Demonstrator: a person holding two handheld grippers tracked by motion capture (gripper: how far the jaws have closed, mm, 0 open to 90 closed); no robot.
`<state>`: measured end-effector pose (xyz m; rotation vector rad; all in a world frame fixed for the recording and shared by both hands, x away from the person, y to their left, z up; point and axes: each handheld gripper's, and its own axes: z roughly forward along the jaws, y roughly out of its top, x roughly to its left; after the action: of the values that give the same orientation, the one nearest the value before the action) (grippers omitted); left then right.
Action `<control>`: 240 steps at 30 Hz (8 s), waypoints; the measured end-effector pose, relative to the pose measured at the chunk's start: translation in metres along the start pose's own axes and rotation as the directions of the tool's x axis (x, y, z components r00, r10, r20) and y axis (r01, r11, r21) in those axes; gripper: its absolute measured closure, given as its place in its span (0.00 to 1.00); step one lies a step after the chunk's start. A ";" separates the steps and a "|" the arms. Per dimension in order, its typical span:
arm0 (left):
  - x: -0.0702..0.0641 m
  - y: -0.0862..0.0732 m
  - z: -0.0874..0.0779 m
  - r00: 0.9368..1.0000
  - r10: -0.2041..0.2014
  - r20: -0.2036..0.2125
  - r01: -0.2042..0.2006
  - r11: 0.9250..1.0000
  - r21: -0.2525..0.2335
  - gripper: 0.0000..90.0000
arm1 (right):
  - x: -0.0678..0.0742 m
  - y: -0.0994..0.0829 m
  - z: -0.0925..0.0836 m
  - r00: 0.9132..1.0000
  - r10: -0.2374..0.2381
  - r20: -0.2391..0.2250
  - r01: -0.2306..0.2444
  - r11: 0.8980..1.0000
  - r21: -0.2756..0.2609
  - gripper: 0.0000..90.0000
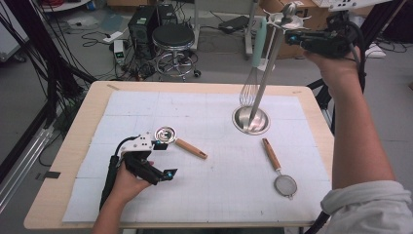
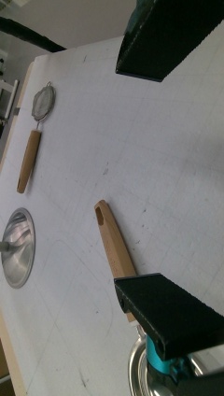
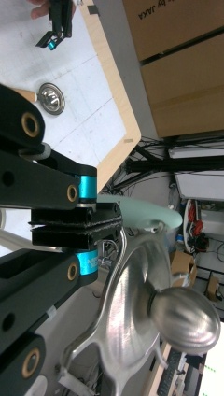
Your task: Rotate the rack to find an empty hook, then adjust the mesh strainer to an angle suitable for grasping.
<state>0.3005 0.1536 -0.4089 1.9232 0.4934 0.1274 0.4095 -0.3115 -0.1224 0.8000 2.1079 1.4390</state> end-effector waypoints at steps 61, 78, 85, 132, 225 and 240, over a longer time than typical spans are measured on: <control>0.001 -0.002 0.000 1.000 -0.013 0.006 0.013 1.000 0.007 0.02 | -0.008 -0.001 -0.023 0.991 0.018 0.129 -0.018 1.000 0.003 0.99; 0.001 -0.002 -0.001 1.000 -0.008 0.007 0.008 1.000 0.006 0.02 | 0.014 0.012 0.006 0.992 -0.037 0.118 0.036 0.999 0.012 0.99; 0.000 -0.002 -0.001 1.000 -0.008 0.004 0.008 1.000 0.007 0.02 | 0.014 0.009 0.006 0.993 -0.031 0.116 0.030 0.999 0.013 0.99; -0.002 -0.002 0.000 1.000 -0.011 0.010 0.011 1.000 0.010 0.02 | 0.055 -0.121 0.044 0.975 -0.007 -0.220 0.016 0.999 0.036 0.40; -0.001 -0.004 0.000 0.999 -0.038 0.030 0.039 0.999 -0.030 0.02 | 0.108 -0.273 0.042 0.973 0.138 -0.185 -0.107 0.980 0.166 0.21; 0.000 -0.005 0.002 0.999 -0.033 0.025 0.033 0.999 -0.016 0.02 | 0.107 -0.274 0.042 0.973 0.141 -0.181 -0.110 0.979 0.169 0.21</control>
<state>0.2993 0.1535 -0.4135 1.8975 0.5060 0.0857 0.3036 -0.2869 -0.3992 0.9008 2.3801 1.4801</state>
